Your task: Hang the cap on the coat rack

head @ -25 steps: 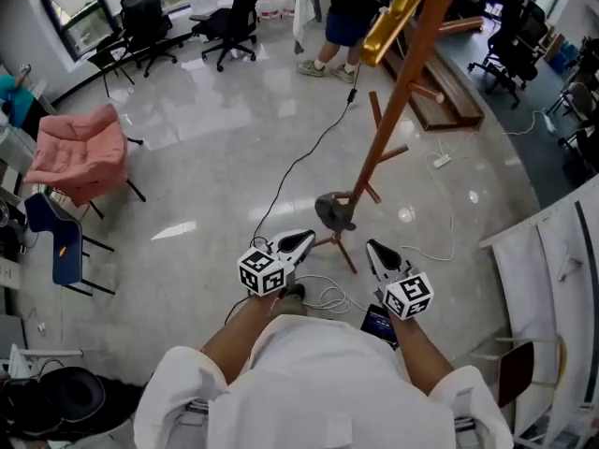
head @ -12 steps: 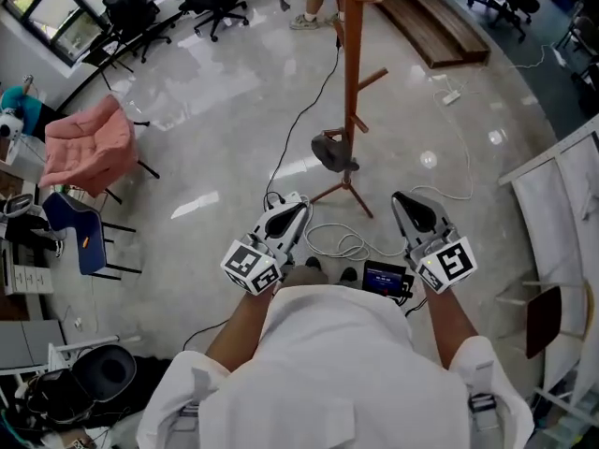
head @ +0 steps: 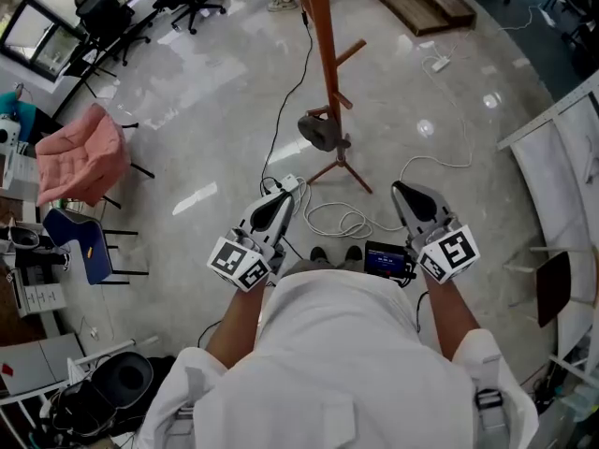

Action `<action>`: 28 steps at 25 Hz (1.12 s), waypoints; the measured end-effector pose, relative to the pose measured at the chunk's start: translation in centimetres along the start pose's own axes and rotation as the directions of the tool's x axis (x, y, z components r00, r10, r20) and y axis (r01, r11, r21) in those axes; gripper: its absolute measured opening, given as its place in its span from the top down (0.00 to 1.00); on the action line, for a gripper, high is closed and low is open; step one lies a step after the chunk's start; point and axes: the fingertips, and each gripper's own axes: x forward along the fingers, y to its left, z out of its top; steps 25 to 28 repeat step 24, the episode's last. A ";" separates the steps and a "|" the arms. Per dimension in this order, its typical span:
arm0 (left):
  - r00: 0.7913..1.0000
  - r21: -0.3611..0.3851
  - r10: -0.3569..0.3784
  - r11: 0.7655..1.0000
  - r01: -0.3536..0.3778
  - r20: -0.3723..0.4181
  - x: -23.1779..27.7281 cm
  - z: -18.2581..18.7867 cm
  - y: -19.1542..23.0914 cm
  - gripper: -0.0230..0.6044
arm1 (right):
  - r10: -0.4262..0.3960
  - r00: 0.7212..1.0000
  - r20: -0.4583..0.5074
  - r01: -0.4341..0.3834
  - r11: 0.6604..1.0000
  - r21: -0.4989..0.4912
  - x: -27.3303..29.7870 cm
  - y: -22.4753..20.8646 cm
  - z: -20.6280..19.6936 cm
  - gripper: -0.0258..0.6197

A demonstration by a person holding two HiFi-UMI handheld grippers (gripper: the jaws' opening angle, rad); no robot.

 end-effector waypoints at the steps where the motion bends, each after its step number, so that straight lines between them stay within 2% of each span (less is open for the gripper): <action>1: 1.000 -0.001 -0.003 1.000 0.003 0.002 0.2 0.1 -0.1 0.93 | -0.001 1.000 0.004 0.001 1.000 0.010 0.1 0.0 -0.1 0.92; 8: 0.999 -0.011 -0.037 0.999 0.037 -0.007 1.4 -0.3 -1.2 0.93 | 0.000 1.000 0.016 -0.001 0.999 0.053 0.0 0.0 -1.0 0.92; 28: 0.999 -0.081 -0.037 0.996 0.035 -0.028 2.0 -3.1 -0.6 0.93 | 0.009 1.000 0.006 -0.010 0.994 0.109 0.4 -0.9 -2.7 0.92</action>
